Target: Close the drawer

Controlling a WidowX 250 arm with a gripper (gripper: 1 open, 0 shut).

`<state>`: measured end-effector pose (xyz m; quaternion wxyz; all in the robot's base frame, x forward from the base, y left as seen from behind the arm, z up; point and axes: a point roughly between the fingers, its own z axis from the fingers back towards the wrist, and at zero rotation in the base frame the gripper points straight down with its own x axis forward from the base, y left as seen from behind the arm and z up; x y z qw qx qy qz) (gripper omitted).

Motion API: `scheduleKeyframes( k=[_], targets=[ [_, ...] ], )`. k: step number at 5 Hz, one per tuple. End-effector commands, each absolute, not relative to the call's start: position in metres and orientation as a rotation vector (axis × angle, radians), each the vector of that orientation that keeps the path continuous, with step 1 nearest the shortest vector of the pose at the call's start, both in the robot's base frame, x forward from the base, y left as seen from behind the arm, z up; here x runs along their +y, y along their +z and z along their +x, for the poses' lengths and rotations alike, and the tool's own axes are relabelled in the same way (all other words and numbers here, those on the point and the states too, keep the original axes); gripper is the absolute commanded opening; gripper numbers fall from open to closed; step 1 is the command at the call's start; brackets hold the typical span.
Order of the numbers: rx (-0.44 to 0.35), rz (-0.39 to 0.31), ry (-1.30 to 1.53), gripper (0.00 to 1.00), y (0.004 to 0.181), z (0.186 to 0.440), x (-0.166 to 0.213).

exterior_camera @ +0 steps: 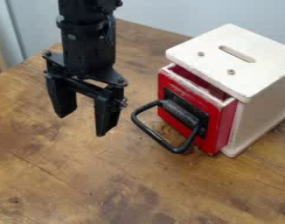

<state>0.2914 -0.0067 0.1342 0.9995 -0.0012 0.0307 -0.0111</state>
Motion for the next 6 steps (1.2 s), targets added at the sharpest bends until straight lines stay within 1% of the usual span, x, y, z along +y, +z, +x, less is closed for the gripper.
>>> scheduleKeyframes(
  k=[1,2,3,4,5,6],
  targets=[
    [-0.100,0.003,-0.011,1.00,0.132,0.292,-0.010],
    [-0.191,0.004,0.010,1.00,0.128,0.294,-0.007],
    [-0.157,0.005,0.027,1.00,0.125,0.301,0.000],
    [-0.148,0.003,0.048,1.00,0.121,0.307,0.007],
    [-0.156,0.003,0.059,1.00,0.140,0.315,0.002],
    [-0.148,0.005,0.042,1.00,0.156,0.318,-0.008]
  ],
)
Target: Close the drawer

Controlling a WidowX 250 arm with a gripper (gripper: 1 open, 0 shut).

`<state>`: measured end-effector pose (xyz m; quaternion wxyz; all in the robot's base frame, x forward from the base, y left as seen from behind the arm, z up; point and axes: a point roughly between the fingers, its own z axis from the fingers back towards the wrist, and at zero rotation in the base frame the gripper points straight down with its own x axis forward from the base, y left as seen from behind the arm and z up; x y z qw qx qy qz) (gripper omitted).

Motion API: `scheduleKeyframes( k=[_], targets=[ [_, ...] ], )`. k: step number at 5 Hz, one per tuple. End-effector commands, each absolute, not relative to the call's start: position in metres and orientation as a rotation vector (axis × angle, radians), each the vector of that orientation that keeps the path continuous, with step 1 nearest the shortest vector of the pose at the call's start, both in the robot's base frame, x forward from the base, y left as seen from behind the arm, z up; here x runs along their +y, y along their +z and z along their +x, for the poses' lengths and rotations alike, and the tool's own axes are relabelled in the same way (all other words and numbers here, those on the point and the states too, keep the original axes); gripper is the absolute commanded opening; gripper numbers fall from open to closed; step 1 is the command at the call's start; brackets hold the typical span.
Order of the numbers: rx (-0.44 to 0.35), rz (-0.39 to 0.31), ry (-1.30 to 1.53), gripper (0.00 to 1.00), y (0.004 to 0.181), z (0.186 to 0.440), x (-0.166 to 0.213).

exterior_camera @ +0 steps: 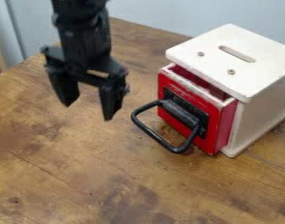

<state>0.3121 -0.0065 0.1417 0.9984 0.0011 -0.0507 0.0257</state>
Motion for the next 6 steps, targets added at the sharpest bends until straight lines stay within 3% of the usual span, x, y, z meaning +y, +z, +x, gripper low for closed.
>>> scheduleKeyframes(
  k=[1,3,6],
  targets=[
    [-0.147,0.004,0.026,1.00,0.142,0.316,-0.009],
    [-0.131,0.005,0.067,1.00,0.121,0.312,0.004],
    [-0.181,-0.003,0.026,1.00,0.146,0.305,0.003]
  ],
)
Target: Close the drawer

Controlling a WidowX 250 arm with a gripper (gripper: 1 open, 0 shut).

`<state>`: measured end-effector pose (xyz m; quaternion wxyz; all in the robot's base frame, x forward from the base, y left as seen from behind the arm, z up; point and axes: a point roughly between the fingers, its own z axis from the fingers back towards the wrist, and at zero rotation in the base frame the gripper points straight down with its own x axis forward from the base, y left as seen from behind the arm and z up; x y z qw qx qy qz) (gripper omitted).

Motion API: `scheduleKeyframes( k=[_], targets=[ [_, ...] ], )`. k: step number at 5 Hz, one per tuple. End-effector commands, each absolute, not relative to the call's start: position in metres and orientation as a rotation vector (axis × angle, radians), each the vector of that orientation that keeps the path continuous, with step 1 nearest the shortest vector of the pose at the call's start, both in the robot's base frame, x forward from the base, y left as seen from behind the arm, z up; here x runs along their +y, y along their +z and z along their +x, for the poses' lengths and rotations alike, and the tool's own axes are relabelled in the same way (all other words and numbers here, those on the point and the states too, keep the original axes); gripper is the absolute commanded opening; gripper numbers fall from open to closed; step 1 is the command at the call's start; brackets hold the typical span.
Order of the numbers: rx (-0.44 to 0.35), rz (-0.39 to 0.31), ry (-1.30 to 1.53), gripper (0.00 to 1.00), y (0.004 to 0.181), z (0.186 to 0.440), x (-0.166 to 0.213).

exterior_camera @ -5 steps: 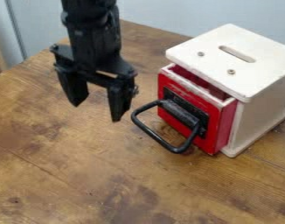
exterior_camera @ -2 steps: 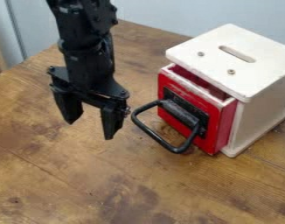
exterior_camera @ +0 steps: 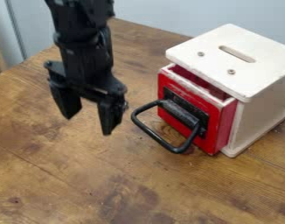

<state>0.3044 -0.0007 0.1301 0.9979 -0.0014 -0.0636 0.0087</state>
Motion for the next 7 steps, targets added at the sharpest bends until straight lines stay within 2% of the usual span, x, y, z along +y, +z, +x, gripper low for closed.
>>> scheduleKeyframes(
  k=[1,3,5,6,7],
  targets=[
    [-0.153,0.001,0.028,1.00,0.148,0.301,0.005],
    [-0.160,0.003,-0.006,1.00,0.145,0.305,-0.002],
    [-0.130,-0.008,-0.131,1.00,0.130,0.309,-0.008],
    [-0.142,-0.007,-0.151,1.00,0.129,0.309,-0.012],
    [-0.140,-0.004,-0.088,1.00,0.138,0.308,-0.013]
  ],
)
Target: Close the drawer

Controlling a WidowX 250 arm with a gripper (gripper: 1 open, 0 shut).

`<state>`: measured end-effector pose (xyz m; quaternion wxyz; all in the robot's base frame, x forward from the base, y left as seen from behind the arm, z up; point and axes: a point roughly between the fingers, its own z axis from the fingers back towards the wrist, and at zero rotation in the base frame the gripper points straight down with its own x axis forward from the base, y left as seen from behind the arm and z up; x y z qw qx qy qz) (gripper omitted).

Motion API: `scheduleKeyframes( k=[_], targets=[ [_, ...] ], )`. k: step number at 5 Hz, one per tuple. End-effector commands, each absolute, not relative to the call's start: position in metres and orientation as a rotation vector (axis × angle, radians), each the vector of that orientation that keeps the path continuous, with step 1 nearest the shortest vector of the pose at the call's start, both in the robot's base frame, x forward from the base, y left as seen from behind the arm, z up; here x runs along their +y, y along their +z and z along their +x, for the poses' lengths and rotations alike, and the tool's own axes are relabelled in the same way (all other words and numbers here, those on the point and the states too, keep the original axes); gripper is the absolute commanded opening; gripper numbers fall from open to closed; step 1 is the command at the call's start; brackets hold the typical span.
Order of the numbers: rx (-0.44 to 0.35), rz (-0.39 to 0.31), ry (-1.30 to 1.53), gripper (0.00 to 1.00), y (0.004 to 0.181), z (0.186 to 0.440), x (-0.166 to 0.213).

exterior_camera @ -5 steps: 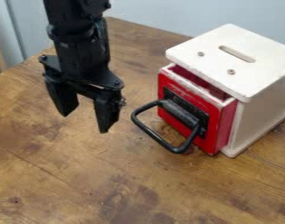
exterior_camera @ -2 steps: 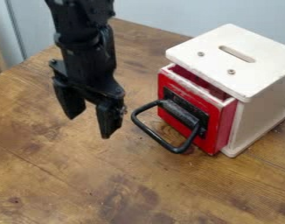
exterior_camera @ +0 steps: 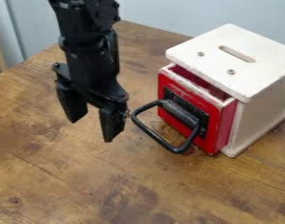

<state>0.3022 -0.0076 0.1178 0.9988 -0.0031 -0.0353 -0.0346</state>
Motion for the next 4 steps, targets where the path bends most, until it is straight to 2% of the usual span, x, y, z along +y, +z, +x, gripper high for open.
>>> scheduleKeyframes(
  k=[1,2,3,4],
  targets=[
    [-0.169,0.005,-0.044,1.00,0.146,0.307,-0.012],
    [-0.180,0.005,0.009,1.00,0.133,0.311,-0.014],
    [-0.140,0.001,-0.022,1.00,0.128,0.315,-0.027],
    [-0.157,-0.005,-0.066,1.00,0.121,0.334,-0.051]
  ],
)
